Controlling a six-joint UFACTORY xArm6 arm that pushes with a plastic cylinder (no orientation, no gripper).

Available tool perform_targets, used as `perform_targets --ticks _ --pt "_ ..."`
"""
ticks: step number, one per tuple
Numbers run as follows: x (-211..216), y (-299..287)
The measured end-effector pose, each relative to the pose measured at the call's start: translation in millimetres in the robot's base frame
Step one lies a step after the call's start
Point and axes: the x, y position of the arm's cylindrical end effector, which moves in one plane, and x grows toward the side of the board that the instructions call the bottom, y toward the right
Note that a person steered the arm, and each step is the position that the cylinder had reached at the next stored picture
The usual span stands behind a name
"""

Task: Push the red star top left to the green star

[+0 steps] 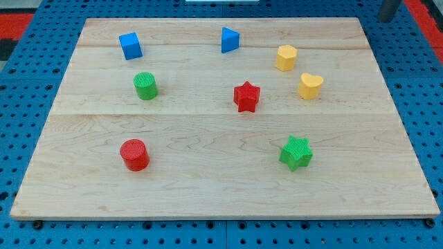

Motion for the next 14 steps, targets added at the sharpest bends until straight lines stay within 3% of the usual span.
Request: perform_targets --ticks 1,2,3,6,8,10,11,13,14 --pt "1 -52" --pt "24 -130" --pt "52 -161" --pt "27 -182" --pt "49 -210" --pt "64 -307" --pt "117 -307" --pt "156 -295" --pt "211 -296"
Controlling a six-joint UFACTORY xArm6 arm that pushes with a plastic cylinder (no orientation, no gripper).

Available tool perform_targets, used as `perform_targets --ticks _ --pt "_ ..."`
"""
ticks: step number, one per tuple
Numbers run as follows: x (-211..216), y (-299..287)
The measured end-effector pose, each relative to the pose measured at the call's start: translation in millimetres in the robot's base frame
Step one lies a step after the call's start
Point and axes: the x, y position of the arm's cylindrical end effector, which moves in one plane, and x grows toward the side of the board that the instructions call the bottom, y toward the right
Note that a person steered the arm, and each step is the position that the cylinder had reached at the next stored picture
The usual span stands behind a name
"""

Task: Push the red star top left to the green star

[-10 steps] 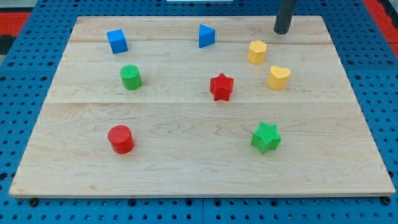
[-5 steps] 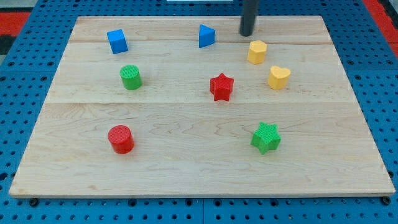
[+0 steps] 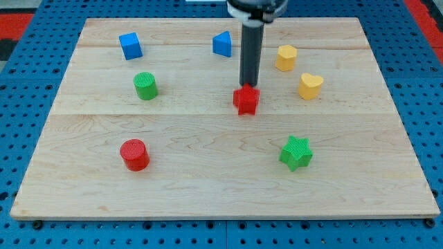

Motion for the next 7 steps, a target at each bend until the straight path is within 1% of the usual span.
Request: perform_targets --ticks 2,3,4,5,6,7 --pt "61 21" --pt "1 36" --pt "7 9" --pt "15 -36" --pt "37 -38" --pt "68 -12"
